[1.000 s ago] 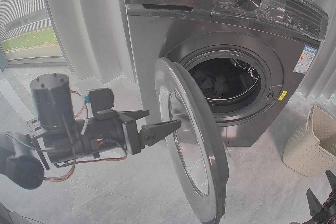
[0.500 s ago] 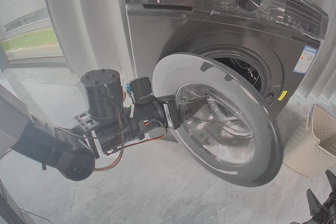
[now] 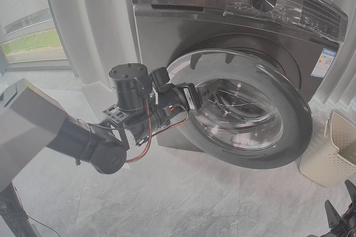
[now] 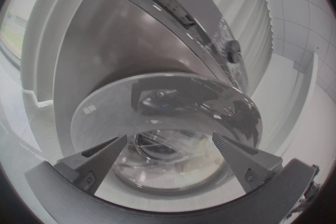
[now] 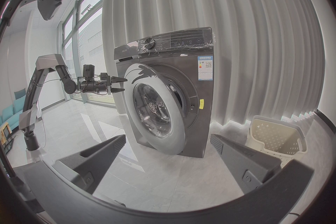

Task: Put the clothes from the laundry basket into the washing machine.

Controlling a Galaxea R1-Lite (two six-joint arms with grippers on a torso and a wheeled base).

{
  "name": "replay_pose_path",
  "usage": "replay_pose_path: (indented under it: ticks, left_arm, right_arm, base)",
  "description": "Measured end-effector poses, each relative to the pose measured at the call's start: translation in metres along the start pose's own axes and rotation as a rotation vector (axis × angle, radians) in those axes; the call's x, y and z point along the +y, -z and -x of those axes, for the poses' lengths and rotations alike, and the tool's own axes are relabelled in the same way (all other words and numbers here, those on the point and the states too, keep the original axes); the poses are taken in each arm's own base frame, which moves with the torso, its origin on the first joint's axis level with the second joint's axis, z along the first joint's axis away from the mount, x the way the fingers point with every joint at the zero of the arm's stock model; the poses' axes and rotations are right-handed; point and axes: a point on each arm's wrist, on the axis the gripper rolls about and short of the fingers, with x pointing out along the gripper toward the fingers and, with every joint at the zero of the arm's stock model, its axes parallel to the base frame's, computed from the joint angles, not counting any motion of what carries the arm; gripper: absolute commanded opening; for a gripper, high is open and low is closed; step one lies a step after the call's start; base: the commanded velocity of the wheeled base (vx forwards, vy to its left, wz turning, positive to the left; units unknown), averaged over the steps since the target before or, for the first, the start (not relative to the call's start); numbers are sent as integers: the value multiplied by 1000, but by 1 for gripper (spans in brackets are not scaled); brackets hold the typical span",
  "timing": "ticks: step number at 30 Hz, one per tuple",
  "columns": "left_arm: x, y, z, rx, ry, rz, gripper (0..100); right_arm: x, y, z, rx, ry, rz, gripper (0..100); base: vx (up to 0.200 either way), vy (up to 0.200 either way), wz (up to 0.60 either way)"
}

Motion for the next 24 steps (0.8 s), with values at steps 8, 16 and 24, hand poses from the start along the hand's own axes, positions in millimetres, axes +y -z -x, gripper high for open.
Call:
replay_pose_path:
  ticks: [8,16,24]
  left_arm:
    - [17,-5,-14,-78,-90,52,100]
    - [24,-3,-9,-94,-135,85,100]
    - [16,18,47,41,-167,60,100]
  right_arm:
    - [0,0,0,1,0,0,100]
    - [0,0,0,1,0,-1,100]
    - [0,0,0,0,1,-2,100]
  base:
    - [0,0,0]
    - [0,0,0]
    - [0,0,0]
